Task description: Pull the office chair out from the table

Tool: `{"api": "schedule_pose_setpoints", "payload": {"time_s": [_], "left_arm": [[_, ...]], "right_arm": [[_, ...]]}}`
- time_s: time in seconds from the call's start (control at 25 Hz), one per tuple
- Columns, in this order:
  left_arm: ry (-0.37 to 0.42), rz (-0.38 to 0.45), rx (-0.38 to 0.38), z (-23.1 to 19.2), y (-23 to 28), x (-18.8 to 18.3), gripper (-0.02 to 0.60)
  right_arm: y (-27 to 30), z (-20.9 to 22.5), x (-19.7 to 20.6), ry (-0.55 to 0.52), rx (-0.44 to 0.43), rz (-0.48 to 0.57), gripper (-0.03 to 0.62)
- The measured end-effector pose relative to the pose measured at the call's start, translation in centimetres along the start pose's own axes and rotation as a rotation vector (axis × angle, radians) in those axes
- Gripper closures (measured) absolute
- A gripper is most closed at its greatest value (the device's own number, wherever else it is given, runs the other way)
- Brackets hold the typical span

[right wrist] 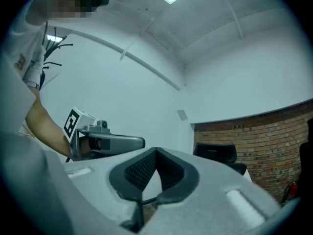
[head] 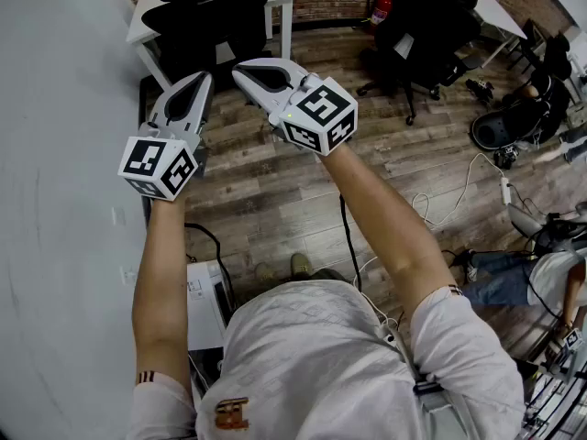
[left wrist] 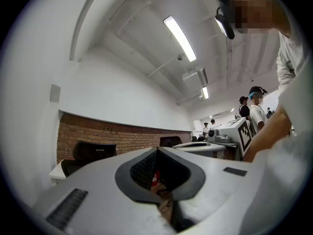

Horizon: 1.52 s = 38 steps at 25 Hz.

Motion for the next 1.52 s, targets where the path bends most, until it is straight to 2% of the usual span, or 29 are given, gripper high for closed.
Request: {"api": "schedule_pose_setpoints", "payload": {"time_s": [0.44, 0.96, 1.28, 1.52], "left_arm": [[0.003, -0.008, -0.014, -0.2, 0.6, 0.3, 0.581], [0.058, -0.047, -0.062, -0.9, 3.8, 0.2, 0.581], [0.082, -0.064, -0.107, -4.0, 5.2, 0.8, 0.581], [0.096, -0.058, -0.118, -8.8, 7.0, 2.7, 0.581]], "right_arm": [[0.0, 0.5, -0.1, 0.02, -0.045, 0.007, 0.592], [-0.8, 4.5, -1.6, -0.021, -0.07, 0.0, 0.592], [0.6, 7.6, -1.9, -0.035, -0.07, -0.005, 0.592], [4.6, 10.8, -1.9, -0.057, -0.057, -0.009, 0.592]]}}
Point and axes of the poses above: the fingertips, and each gripper's own axes: y forward along the fingers, z to its right, x out of its underside, the point moved 5 cm from there along -y, backward along the fingers, and after that the axes turned 14 degrees about y, right-handed, at the moved point
